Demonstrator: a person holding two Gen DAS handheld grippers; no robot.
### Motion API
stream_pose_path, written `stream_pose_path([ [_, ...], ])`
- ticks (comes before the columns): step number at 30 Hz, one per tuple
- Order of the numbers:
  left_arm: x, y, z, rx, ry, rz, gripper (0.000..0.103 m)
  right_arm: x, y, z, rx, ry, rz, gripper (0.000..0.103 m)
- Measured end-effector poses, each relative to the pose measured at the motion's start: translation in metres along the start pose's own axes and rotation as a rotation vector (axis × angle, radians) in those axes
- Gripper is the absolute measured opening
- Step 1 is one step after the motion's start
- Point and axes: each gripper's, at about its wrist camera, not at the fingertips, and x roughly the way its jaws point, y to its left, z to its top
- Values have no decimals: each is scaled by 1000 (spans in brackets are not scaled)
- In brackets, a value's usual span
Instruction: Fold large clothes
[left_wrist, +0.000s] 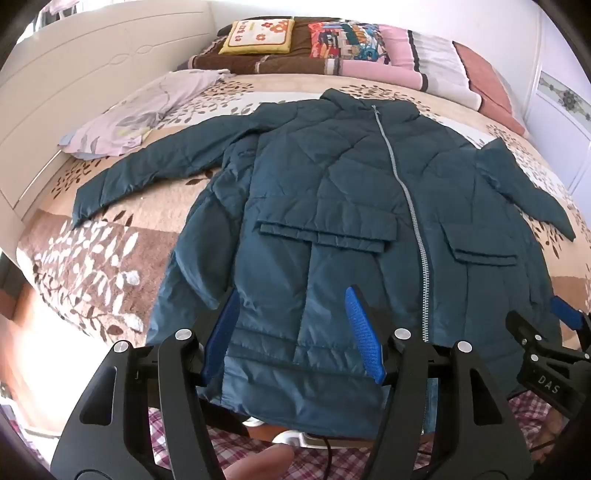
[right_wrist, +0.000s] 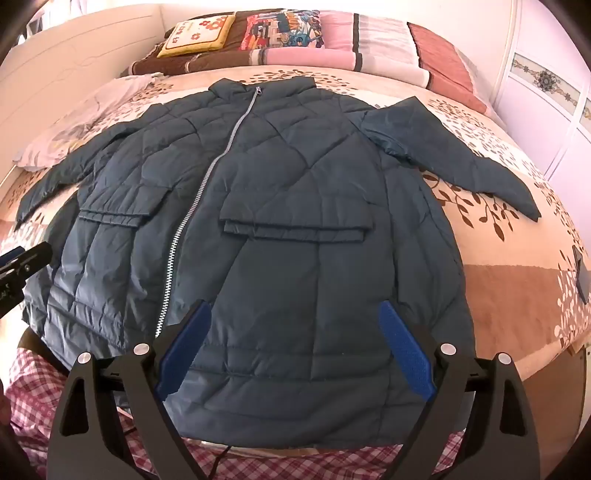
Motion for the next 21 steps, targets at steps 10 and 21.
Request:
stream_pose_path([
  [10,0,0,0,-2,5,-2,60,5,-8,-4,6,7,6,89],
  [21,0,0,-1,0,9,-3,60,5,-3,-2,9,17,6,89],
])
